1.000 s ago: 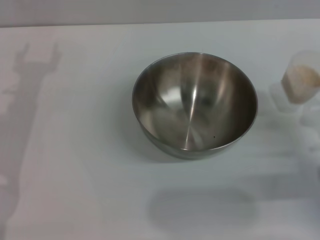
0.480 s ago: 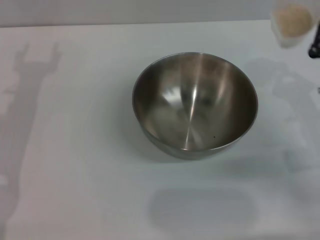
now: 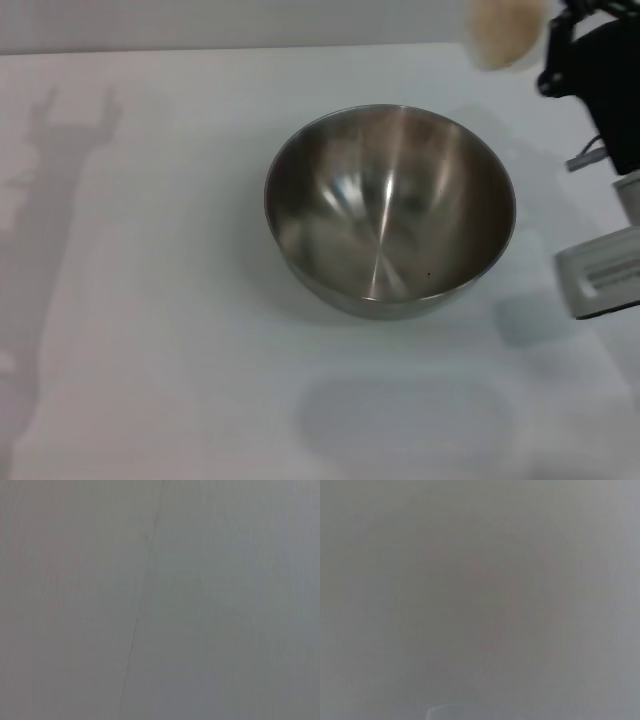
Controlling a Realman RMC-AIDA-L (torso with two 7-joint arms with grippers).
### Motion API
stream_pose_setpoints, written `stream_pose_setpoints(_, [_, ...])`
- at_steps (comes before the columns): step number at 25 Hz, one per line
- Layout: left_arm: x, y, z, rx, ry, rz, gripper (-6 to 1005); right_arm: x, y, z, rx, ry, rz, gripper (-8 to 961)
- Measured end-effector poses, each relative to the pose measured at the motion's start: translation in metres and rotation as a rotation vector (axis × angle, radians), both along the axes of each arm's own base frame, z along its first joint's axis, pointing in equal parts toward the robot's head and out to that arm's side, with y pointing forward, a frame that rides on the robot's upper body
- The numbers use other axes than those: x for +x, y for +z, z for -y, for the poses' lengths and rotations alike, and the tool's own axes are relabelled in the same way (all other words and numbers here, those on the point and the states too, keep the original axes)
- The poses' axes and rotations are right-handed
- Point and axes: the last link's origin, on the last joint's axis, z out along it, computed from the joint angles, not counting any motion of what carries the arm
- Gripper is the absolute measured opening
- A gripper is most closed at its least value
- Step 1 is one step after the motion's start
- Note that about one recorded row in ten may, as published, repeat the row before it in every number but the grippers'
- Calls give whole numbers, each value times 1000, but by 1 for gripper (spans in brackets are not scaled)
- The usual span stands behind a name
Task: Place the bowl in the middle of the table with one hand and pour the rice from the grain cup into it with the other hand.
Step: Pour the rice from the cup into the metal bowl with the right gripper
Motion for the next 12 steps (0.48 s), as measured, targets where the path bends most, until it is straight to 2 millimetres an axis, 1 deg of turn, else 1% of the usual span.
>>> stream_pose_setpoints(9, [2,1,1,8,-11,4,796,-11,-22,3,114,38,359,11])
stream_pose_setpoints(12, [2,1,1,7,-14,9,796,-12,-25,4,126,52,410,11])
